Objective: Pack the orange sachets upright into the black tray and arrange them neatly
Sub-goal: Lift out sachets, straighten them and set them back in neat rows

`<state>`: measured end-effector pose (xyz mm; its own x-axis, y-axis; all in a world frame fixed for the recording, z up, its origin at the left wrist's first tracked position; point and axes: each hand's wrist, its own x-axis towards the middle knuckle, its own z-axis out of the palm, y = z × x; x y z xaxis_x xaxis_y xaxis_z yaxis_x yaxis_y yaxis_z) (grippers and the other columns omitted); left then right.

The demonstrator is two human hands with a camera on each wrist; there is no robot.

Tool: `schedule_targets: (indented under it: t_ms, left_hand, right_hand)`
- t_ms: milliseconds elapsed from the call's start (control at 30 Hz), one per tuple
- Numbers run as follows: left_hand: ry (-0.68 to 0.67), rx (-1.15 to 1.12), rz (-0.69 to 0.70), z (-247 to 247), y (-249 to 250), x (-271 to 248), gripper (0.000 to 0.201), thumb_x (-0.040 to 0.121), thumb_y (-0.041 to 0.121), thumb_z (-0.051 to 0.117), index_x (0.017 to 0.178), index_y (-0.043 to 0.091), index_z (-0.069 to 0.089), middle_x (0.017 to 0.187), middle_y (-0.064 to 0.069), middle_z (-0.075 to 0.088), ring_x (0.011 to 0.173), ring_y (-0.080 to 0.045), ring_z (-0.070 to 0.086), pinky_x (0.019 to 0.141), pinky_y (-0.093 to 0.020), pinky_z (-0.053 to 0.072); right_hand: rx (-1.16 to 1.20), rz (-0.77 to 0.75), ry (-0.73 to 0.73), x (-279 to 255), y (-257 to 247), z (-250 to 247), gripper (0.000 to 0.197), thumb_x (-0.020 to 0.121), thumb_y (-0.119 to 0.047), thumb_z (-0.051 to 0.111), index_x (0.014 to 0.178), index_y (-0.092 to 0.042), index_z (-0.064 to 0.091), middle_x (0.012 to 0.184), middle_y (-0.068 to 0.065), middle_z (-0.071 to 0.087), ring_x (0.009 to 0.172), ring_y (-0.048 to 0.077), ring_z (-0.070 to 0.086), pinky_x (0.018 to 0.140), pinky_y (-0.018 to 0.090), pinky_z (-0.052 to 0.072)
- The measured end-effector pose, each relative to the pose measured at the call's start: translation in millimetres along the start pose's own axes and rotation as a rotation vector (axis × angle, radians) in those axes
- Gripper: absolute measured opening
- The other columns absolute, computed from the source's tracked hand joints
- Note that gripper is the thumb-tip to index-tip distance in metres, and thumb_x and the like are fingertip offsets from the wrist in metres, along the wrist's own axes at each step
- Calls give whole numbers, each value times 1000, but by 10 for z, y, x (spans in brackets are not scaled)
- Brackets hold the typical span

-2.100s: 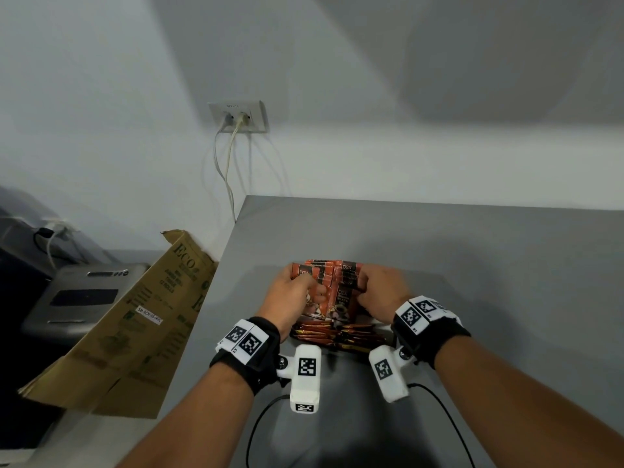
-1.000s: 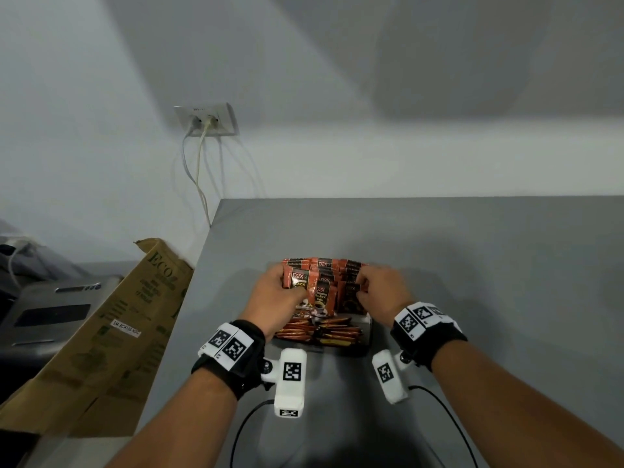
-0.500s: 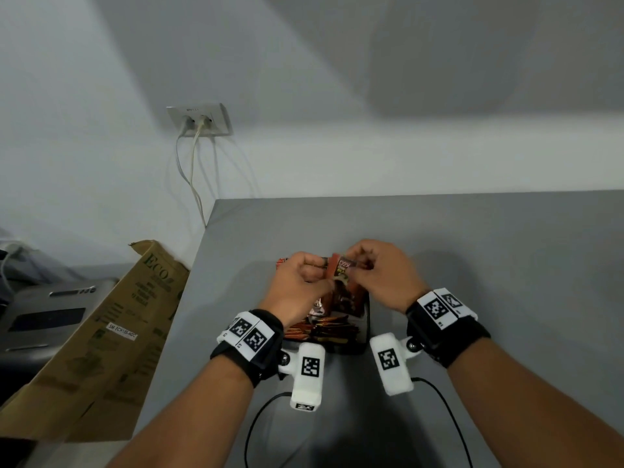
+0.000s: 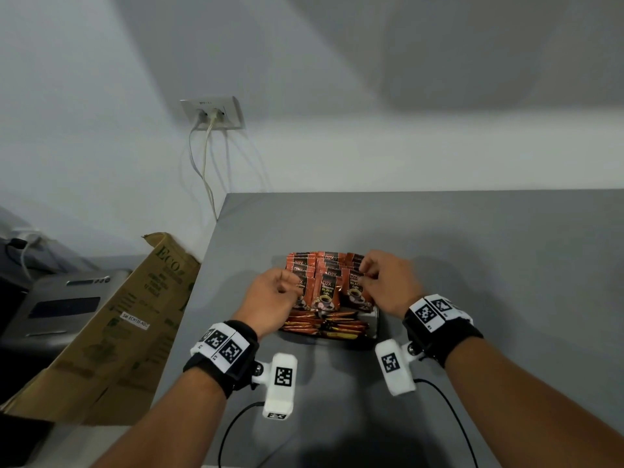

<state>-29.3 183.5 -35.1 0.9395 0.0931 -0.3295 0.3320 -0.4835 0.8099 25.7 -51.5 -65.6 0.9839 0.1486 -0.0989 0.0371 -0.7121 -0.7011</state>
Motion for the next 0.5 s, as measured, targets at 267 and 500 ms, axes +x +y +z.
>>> schedule_targets:
  t_ms: [267,500]
  left_hand:
    - [-4,20,28,19,-16,-18,21,94,4,56,102,24,61,95,5,74,91,-15,70,78,-30,56]
    - [-82,141,93,63,-19,-72,27,89,4,59,104,26,61,104,11,68,102,-5,62,79,-14,44]
  right_hand:
    - [-99,30,-26,-42,60,48,20,87,-12,71,84,-26,57,89,-5,62,79,13,61,62,19,43]
    - [-132,-86,89,-163,-15,0,17,84,-23,73,89,-28,59,103,-7,53,94,10,51,85,25,44]
